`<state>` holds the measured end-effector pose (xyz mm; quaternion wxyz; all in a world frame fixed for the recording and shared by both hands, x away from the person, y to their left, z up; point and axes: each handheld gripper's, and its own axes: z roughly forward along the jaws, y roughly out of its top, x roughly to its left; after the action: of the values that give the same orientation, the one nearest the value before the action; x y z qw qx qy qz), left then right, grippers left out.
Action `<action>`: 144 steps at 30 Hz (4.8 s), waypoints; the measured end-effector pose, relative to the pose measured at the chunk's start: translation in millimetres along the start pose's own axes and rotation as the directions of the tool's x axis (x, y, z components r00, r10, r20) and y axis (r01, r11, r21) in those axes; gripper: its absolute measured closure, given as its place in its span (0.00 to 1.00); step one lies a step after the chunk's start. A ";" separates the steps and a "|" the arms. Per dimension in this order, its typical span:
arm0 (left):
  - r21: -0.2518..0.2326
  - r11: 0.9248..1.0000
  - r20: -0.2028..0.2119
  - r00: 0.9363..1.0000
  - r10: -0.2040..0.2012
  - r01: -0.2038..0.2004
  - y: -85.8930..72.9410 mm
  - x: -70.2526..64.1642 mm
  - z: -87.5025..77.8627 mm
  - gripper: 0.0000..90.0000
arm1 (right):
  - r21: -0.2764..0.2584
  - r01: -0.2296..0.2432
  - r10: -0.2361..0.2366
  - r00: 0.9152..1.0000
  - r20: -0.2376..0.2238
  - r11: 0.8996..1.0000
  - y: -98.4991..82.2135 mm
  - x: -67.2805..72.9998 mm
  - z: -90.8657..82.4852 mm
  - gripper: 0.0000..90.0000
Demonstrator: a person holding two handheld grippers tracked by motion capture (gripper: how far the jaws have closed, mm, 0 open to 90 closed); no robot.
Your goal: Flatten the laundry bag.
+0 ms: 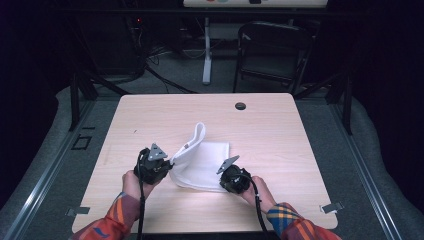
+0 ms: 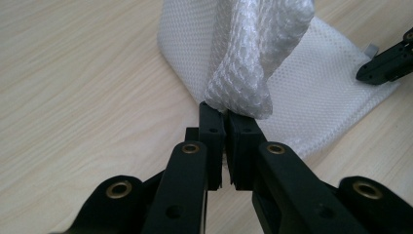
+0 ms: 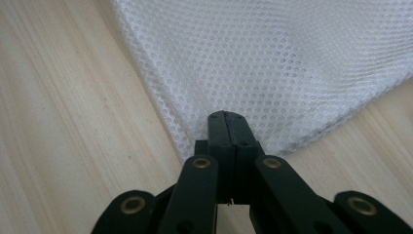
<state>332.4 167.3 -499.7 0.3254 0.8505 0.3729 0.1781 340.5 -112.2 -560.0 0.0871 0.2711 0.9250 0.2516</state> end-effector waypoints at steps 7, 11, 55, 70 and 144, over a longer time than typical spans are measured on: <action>0.047 0.999 -0.004 1.000 -0.002 0.002 -5.5 3.8 1.0 0.96 | 0.005 -0.008 0.008 1.000 0.003 1.000 -0.9 -1.0 -0.8 1.00; 0.072 0.997 0.008 1.000 0.000 -0.001 -7.7 4.5 1.8 0.97 | 0.011 -0.011 0.011 1.000 0.002 1.000 -1.3 -2.1 -1.6 1.00; 0.292 0.955 0.139 0.985 -0.098 0.054 -23.5 9.0 20.3 0.82 | 0.102 -0.062 0.061 0.998 0.015 0.993 -20.9 -32.3 -19.3 1.00; 0.320 0.935 0.007 0.986 -0.165 0.154 -39.6 32.6 -0.4 0.31 | 0.101 -0.094 0.093 0.996 0.012 0.991 -20.6 -33.2 -19.7 1.00; 0.256 0.921 0.292 0.932 0.217 -0.295 19.3 -53.8 86.5 0.68 | 0.039 -0.189 0.191 0.980 -0.051 0.981 -39.8 -35.2 -55.6 0.19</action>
<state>354.1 80.8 -552.4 0.2140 0.9470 0.2344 0.0498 335.3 -183.6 -531.9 0.0329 0.3525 0.9011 0.2505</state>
